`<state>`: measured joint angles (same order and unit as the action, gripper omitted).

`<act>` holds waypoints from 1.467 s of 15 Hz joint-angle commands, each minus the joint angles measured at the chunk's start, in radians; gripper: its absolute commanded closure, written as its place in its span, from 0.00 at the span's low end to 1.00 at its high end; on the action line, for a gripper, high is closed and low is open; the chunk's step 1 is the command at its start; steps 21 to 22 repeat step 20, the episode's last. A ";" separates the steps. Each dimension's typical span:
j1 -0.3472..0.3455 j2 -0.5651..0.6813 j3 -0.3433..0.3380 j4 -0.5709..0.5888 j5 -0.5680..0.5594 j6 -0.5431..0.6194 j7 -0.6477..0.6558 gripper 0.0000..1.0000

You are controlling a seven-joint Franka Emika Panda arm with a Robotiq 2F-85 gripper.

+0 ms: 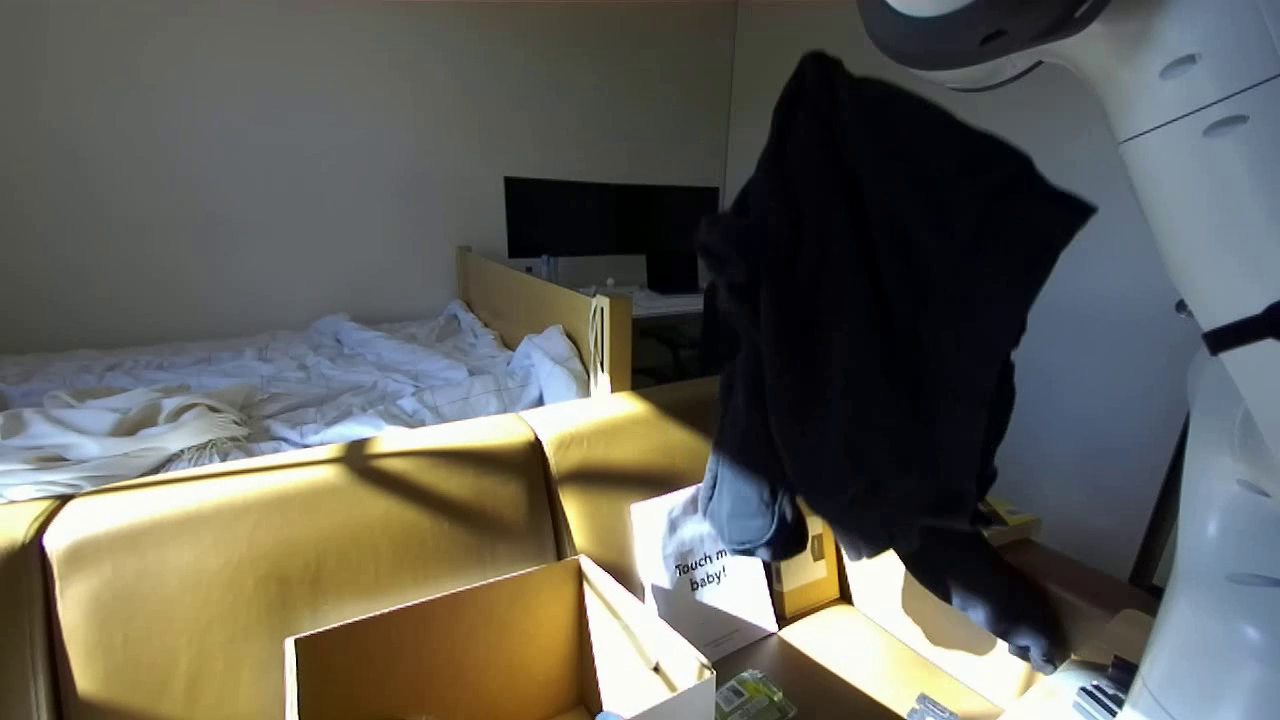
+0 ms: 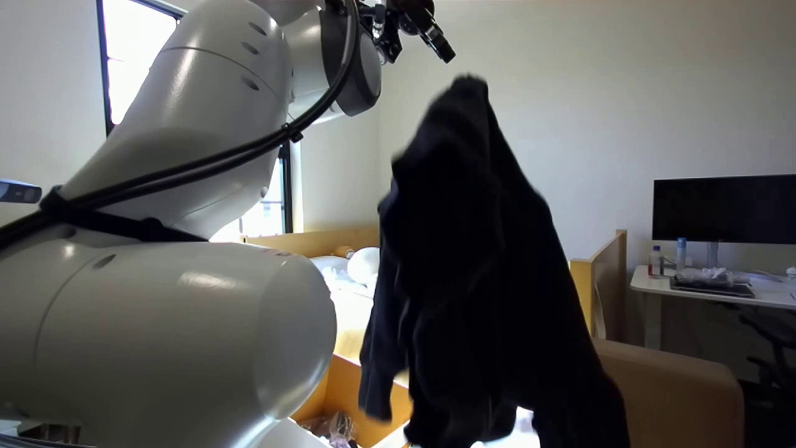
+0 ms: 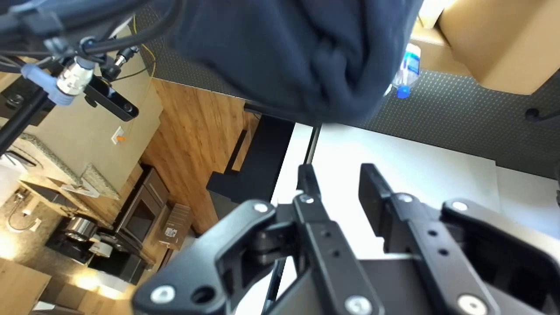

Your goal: Remove the black jersey from the box

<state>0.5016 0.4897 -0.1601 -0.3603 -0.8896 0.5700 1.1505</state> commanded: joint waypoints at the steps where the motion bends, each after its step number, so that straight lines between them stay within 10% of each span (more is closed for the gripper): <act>1: -0.002 -0.009 -0.010 0.000 0.005 -0.026 0.036 0.39; 8: 0.003 -0.006 -0.014 0.000 0.009 -0.016 0.081 0.00; 22: 0.050 -0.011 0.030 0.002 0.060 0.123 0.113 0.00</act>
